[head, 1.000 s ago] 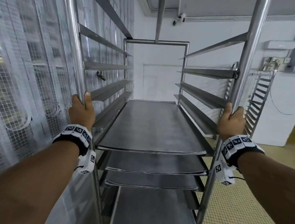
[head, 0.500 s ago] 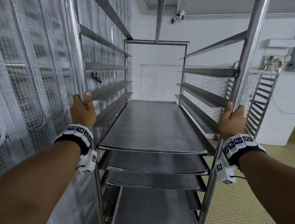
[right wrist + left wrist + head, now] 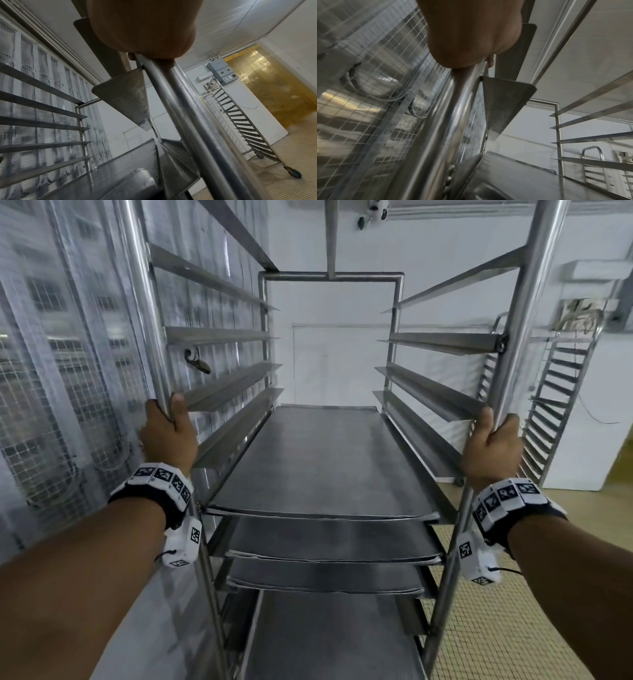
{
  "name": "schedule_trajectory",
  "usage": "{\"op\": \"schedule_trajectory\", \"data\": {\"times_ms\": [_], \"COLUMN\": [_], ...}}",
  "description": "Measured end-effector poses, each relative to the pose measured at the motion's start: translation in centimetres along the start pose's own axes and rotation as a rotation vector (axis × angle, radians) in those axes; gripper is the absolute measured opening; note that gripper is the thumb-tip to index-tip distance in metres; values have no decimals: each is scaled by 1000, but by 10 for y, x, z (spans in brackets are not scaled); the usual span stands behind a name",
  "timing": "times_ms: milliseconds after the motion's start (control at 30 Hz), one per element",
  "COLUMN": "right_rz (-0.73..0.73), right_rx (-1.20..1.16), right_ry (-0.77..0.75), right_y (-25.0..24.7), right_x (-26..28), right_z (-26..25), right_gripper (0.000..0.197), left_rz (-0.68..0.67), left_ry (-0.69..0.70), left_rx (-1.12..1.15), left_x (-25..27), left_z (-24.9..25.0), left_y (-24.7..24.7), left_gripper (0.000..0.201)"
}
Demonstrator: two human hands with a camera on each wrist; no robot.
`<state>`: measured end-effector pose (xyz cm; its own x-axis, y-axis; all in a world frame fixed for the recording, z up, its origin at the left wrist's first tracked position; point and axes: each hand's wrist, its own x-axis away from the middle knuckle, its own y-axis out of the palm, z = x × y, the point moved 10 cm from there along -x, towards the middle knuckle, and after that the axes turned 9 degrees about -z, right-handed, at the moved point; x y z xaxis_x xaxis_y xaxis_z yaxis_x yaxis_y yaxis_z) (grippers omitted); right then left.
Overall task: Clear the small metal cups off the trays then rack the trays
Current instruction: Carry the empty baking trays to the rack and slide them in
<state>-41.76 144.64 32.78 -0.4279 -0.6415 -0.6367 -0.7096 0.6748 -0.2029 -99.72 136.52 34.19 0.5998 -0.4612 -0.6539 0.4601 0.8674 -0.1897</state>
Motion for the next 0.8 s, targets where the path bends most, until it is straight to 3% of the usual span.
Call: {"op": "schedule_trajectory", "data": {"times_ms": [100,300,667,800], "right_rz": [11,39,58,55], "right_rx": [-10,6,8,53], "right_ry": [5,-10,-49,-8], "right_y": [0,0,27,50], "right_x": [0,-6,-38,-53], "right_z": [-1,2,21,33], "right_gripper": [52,50,56,69], "left_rz": [-8,-3,19,30], "left_ry": [8,5,6,5], "left_rx": [19,3,-5,-2], "left_x": [-3,-3,-17,-29], "left_z": [-1,-1,-5,-13], "left_y": [4,10,39,57], "left_gripper": [58,58,60,62]}}
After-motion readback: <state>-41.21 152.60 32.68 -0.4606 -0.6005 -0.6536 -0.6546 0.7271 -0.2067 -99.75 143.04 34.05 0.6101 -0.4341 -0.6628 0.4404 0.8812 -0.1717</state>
